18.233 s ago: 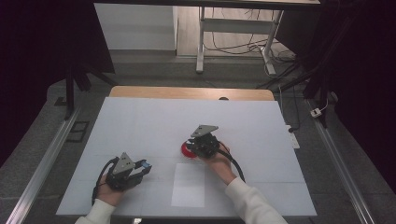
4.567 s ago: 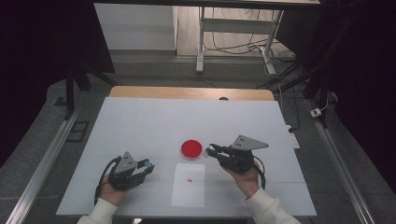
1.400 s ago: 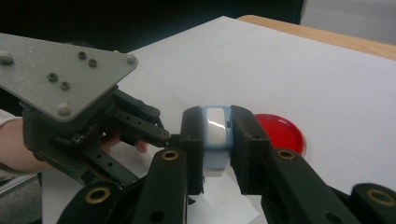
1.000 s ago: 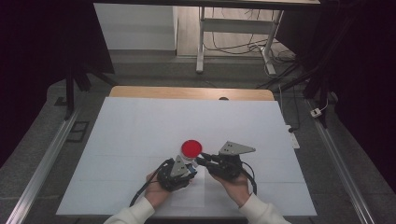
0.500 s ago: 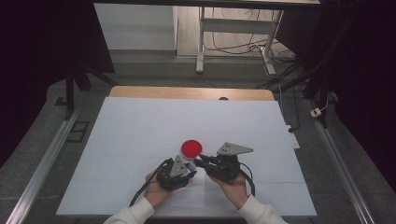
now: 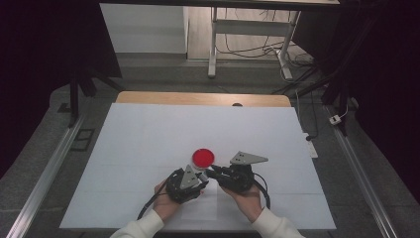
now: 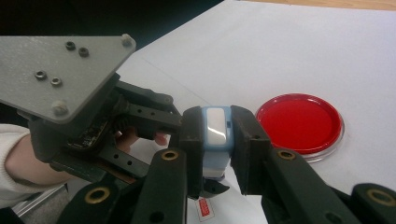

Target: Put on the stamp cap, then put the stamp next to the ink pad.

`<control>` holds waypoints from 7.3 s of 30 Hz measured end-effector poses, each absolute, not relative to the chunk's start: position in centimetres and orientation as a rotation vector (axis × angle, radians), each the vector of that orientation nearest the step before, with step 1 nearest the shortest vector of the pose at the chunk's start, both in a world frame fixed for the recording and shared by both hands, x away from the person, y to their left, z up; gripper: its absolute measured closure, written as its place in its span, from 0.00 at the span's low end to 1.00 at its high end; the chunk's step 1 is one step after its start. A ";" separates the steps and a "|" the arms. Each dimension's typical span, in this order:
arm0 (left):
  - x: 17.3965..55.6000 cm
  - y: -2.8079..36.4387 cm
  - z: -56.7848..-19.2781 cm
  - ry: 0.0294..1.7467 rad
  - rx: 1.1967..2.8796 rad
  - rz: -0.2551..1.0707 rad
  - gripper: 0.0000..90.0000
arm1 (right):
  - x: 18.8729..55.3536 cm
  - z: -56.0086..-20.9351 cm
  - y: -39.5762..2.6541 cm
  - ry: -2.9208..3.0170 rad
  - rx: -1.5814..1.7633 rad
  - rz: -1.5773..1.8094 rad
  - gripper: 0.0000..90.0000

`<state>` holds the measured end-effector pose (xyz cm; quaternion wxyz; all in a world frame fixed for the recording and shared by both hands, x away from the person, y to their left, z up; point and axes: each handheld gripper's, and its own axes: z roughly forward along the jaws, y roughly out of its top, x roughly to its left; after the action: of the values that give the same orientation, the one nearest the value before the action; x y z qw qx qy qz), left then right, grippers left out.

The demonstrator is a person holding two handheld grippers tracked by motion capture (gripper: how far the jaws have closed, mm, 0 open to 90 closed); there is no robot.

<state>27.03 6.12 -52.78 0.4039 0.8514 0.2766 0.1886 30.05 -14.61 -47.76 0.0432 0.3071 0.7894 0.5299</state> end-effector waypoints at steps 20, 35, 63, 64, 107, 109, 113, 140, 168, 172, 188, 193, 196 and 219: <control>26.9 6.0 -52.7 0.689 2.135 0.499 0.71 | 30.0 -48.1 -14.5 2.391 0.963 1.620 0.83; 26.8 6.0 -52.7 0.689 2.133 0.512 0.71 | 29.8 -48.2 -14.4 2.378 0.987 1.619 0.83; 26.6 5.8 -52.7 0.684 2.146 0.565 0.71 | 29.8 -48.1 -14.3 2.389 1.055 1.597 0.83; 26.6 5.8 -52.7 0.684 2.146 0.566 0.71 | 29.8 -48.1 -14.3 2.388 1.057 1.595 0.83; 26.1 5.7 -52.3 0.641 2.125 0.633 0.72 | 30.3 -48.1 -14.6 2.432 1.112 1.641 0.84; 26.2 5.7 -52.5 0.653 2.129 0.621 0.72 | 30.3 -48.0 -14.6 2.429 1.104 1.637 0.84; 26.2 5.6 -52.6 0.657 2.136 0.616 0.72 | 30.2 -48.1 -14.6 2.428 1.088 1.622 0.84; 26.3 7.6 -52.2 0.737 2.148 0.511 0.42 | 30.9 -47.6 -15.8 2.393 1.002 1.618 0.83; 23.8 18.4 -51.7 0.952 2.066 0.456 0.41 | 32.1 -47.0 -17.3 2.330 0.852 1.507 0.83; 23.4 19.6 -51.8 0.977 2.057 0.453 0.41 | 32.2 -46.9 -17.4 2.321 0.819 1.481 0.83; 23.3 20.3 -51.9 0.985 2.054 0.454 0.40 | 32.9 -46.3 -17.8 2.285 0.789 1.436 0.83; 23.4 20.3 -51.9 0.990 2.052 0.455 0.40 | 33.5 -46.0 -17.9 2.265 0.799 1.445 0.83; 23.4 20.3 -51.9 0.991 2.051 0.456 0.40 | 33.8 -45.7 -17.9 2.265 0.805 1.443 0.83; 23.6 20.4 -52.0 0.998 2.062 0.453 0.40 | 37.8 -46.0 -17.7 2.274 0.883 1.370 0.83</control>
<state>23.58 20.36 -52.02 0.3926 0.8121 0.3932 0.1783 37.82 -17.67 -46.00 0.1710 0.3110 0.8008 0.4825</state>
